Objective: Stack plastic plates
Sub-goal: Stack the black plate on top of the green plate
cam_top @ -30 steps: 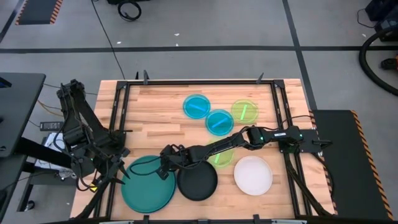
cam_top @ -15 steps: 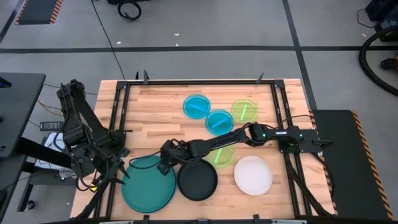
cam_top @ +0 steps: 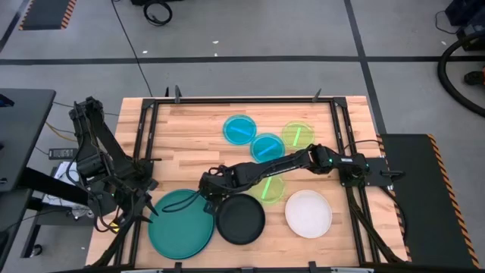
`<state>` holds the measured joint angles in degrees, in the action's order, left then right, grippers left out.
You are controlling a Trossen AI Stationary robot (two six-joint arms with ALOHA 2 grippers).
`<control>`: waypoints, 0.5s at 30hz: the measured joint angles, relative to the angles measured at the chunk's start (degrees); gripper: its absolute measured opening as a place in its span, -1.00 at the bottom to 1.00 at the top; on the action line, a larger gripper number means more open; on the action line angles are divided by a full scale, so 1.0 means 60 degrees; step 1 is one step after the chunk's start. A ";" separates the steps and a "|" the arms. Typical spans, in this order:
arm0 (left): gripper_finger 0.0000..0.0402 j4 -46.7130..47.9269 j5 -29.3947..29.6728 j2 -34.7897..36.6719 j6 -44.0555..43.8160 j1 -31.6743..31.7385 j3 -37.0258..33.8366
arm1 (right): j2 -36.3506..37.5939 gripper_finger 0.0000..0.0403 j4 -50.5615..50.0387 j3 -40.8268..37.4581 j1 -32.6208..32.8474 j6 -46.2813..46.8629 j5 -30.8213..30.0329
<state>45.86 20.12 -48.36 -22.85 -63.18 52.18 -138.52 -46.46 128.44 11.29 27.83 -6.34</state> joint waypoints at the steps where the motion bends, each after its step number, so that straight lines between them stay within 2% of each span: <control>1: -0.40 0.0020 0.0025 0.0000 -0.0091 0.0000 0.0000 | 0.0003 -0.36 -0.0195 0.0000 -0.0031 -0.0081 0.0039; 15: -0.40 0.0697 0.1304 0.0003 -0.1394 0.0000 -0.0004 | 0.0051 -0.36 -0.2569 0.0004 -0.0019 -0.0593 0.1032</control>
<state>50.04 27.94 -48.34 -31.22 -63.18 52.16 -138.21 -61.87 128.46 11.18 24.27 -0.15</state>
